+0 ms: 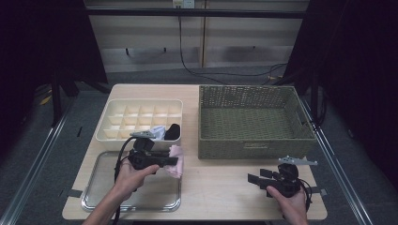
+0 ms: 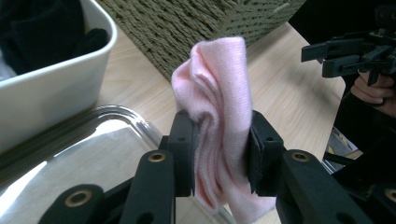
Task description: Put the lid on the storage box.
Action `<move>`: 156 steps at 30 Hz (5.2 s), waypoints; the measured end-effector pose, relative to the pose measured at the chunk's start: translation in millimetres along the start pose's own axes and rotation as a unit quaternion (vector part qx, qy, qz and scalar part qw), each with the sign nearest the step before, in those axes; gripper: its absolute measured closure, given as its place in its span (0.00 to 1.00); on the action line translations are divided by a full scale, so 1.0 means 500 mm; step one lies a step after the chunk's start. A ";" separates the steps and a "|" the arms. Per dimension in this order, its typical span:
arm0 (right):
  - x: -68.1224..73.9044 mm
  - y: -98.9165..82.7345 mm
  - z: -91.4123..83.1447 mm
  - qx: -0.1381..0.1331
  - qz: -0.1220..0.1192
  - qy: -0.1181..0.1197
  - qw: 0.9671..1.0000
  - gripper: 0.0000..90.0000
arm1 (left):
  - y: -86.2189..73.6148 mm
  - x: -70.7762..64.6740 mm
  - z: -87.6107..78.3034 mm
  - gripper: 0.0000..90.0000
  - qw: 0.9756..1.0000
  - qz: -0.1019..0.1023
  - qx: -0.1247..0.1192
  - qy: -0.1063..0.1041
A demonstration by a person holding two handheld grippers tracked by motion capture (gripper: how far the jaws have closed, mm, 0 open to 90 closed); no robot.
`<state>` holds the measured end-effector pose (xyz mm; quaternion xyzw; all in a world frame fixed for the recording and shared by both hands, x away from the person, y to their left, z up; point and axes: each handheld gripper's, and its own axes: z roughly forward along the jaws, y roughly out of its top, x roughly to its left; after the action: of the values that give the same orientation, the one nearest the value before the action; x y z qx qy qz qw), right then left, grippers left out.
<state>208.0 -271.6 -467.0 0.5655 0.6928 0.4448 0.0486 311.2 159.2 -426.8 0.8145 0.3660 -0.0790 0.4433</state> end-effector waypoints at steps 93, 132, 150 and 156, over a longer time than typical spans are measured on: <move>-0.011 -0.005 0.013 0.016 0.012 0.037 0.999 0.20 | 0.115 0.236 -0.122 0.75 0.982 -0.059 -0.014 0.181; -0.011 -0.006 0.014 0.014 0.013 0.042 0.999 0.20 | 0.088 0.261 -0.045 0.76 0.976 -0.062 0.101 0.180; -0.014 -0.007 0.020 0.024 0.011 0.045 0.999 0.19 | 0.095 0.257 -0.068 0.53 0.979 -0.062 0.090 0.174; -0.012 -0.007 0.021 0.025 0.009 0.045 0.999 0.20 | 0.110 0.262 -0.083 0.51 0.979 -0.074 0.071 0.175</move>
<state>213.6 -270.5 -478.2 0.5524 0.7003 0.4522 -0.0008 434.0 241.6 -424.9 0.8156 0.4907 0.0062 0.3065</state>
